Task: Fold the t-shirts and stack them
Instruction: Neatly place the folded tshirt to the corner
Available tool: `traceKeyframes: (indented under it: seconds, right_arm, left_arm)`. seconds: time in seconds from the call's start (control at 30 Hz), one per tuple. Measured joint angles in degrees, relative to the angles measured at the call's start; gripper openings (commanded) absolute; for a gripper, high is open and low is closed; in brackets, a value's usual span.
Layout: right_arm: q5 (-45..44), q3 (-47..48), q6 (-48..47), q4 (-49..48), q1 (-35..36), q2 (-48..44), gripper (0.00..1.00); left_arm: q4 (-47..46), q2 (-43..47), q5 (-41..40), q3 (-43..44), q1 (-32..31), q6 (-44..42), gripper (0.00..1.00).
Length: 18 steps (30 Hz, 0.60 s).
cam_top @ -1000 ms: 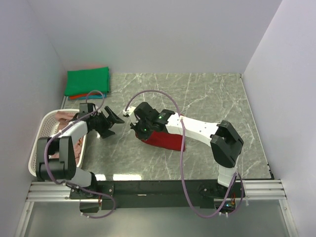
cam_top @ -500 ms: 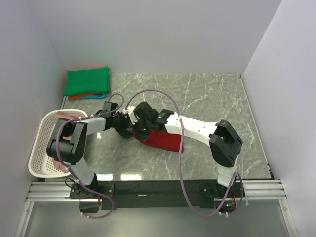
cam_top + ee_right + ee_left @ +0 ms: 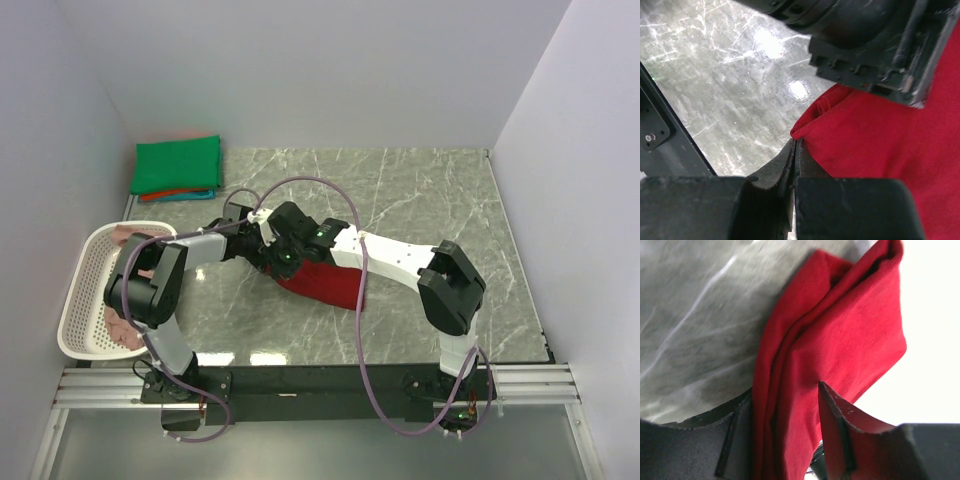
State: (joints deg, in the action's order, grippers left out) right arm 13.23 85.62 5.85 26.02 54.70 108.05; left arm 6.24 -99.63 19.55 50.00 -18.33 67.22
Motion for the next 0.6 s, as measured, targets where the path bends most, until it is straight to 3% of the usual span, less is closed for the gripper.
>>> traceKeyframes:
  seconds: [0.13, 0.23, 0.33, 0.37, 0.47, 0.5, 0.53, 0.6]
  right_arm:
    - [0.22, 0.0, 0.74, -0.04, 0.0, 0.0, 0.0]
    - [0.28, 0.0, 0.94, -0.07, 0.0, 0.0, 0.0]
    - [0.31, 0.0, 1.03, -0.13, 0.0, 0.0, 0.0]
    - [0.35, 0.0, 1.14, -0.17, 0.0, 0.0, 0.0]
    - [0.33, 0.0, 1.2, -0.31, -0.02, 0.0, 0.03]
    - [0.33, 0.0, 1.4, -0.31, -0.28, 0.0, 0.1]
    - [0.39, 0.0, 1.79, -0.28, -0.63, 0.0, 0.4]
    - [1.81, 0.0, 2.93, -0.15, -1.6, 0.0, 0.64]
  left_arm:
    - [-0.48, -1.55, -0.33, 1.53, -0.11, 0.2, 0.48]
    - [-0.87, -2.4, -0.98, 2.38, -0.28, 0.35, 0.4]
    - [-0.9, -3.06, -1.77, 2.78, -0.48, 0.57, 0.27]
    - [-0.79, -3.34, -1.99, 2.99, -0.52, 0.52, 0.17]
    - [0.5, -4.11, -3.19, 4.63, -0.76, -0.46, 0.0]
    - [0.94, -4.28, -3.74, 5.33, -0.87, -1.01, 0.0]
    - [1.73, -4.55, -4.28, 6.23, -0.98, -1.95, 0.0]
    - [3.5, -5.33, -6.08, 8.48, -1.31, -4.79, 0.0]
